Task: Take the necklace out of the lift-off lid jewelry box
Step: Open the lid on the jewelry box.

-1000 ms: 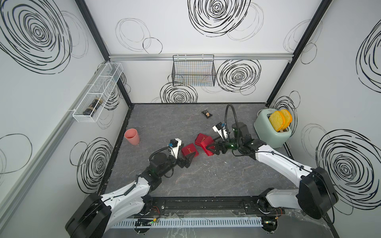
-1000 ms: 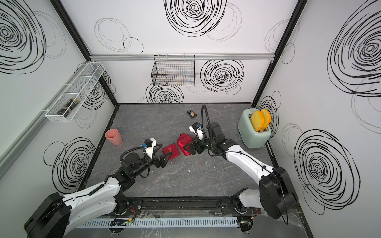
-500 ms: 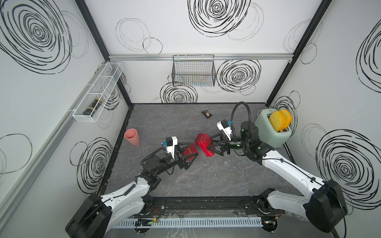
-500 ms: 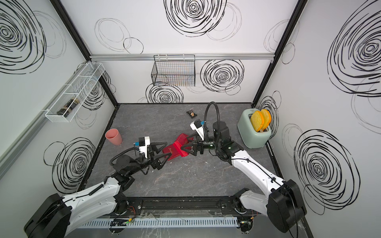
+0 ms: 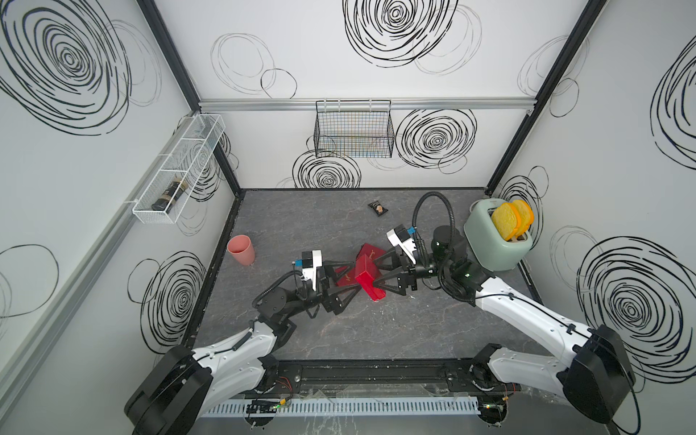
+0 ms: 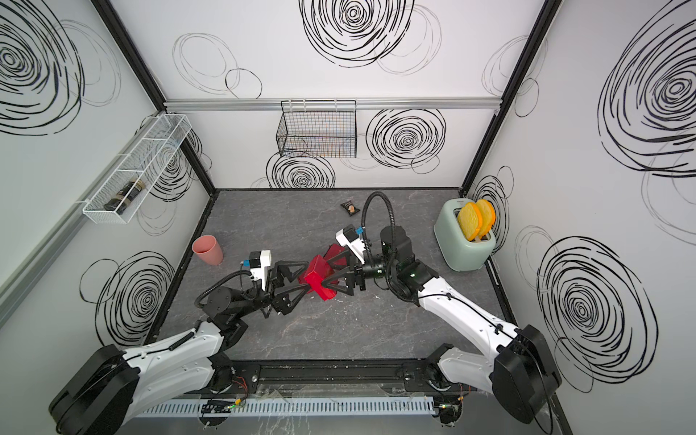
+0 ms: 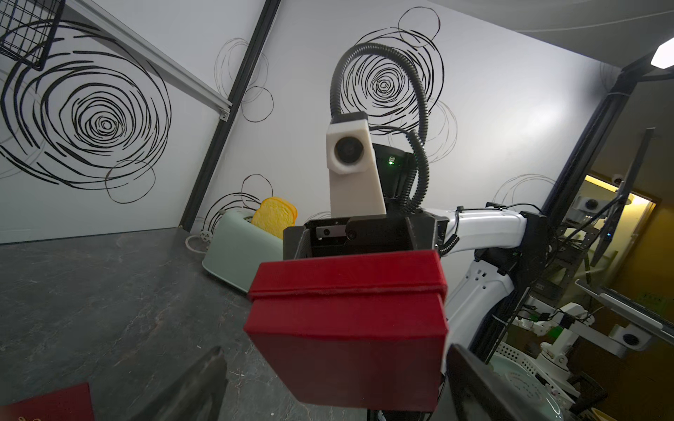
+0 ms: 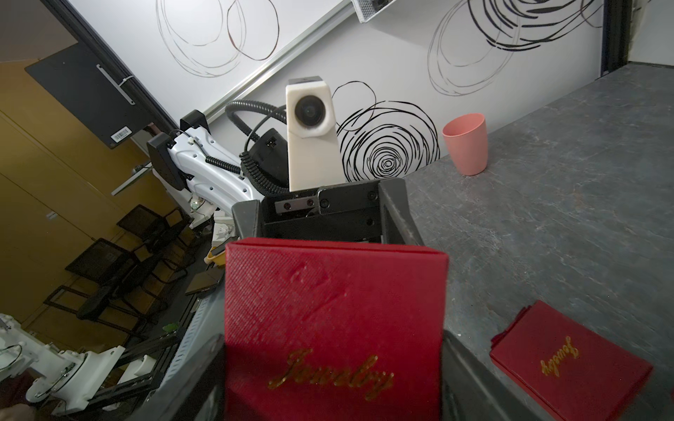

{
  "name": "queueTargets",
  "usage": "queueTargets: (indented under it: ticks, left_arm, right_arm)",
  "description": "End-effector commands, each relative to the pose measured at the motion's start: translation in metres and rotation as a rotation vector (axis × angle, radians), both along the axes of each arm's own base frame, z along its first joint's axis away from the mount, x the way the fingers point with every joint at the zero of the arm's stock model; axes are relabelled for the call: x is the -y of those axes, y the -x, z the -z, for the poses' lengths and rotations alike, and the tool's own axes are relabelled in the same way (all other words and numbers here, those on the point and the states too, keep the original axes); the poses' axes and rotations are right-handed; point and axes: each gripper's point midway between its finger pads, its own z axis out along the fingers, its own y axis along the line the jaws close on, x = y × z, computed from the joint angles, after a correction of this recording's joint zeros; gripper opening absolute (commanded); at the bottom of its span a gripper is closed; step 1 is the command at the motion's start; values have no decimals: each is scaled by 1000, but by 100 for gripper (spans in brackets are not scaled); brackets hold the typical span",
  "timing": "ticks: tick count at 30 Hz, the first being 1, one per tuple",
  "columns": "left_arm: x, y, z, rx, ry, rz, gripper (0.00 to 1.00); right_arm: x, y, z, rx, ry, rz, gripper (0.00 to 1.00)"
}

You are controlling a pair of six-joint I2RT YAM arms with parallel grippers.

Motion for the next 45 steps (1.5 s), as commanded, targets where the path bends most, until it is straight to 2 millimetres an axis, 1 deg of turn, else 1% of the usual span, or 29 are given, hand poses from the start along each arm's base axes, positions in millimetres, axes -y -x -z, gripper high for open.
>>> queueTargets:
  ticks: [1, 8, 11, 20, 23, 28, 31, 36, 38, 40, 42, 45]
  left_arm:
    - [-2, 11, -17, 61, 47, 37, 96]
    - [4, 20, -18, 76, 36, 95, 96]
    - [5, 20, -16, 70, 34, 100, 96]
    - [4, 23, -21, 80, 62, 115, 97]
    - [4, 25, -22, 85, 67, 125, 100]
    - [3, 27, -23, 90, 75, 129, 88]
    - [3, 26, -22, 86, 77, 121, 85]
    - [6, 19, -17, 67, 55, 106, 75]
    - [6, 20, -15, 66, 52, 108, 73]
    - [4, 21, -16, 71, 60, 104, 73]
    - [2, 21, -16, 71, 64, 94, 71]
    - [0, 20, -15, 70, 60, 78, 66]
  right_arm:
    - [-3, 9, -24, 69, -61, -33, 69]
    - [-9, 9, -29, 65, -71, -51, 69]
    - [-11, 9, -31, 65, -75, -58, 69]
    - [-13, 10, -24, 50, -65, -69, 69]
    - [-13, 10, -23, 42, -61, -70, 69]
    - [-13, 11, -23, 38, -64, -72, 69]
    - [-13, 10, -22, 39, -61, -69, 69]
    - [-13, 9, -17, 32, -52, -64, 69]
    - [-12, 8, -15, 31, -51, -58, 69]
    - [-8, 5, -17, 39, -53, -35, 68]
    - [0, 0, -22, 47, -64, -5, 67]
    - [16, -9, -31, 52, -81, 54, 66]
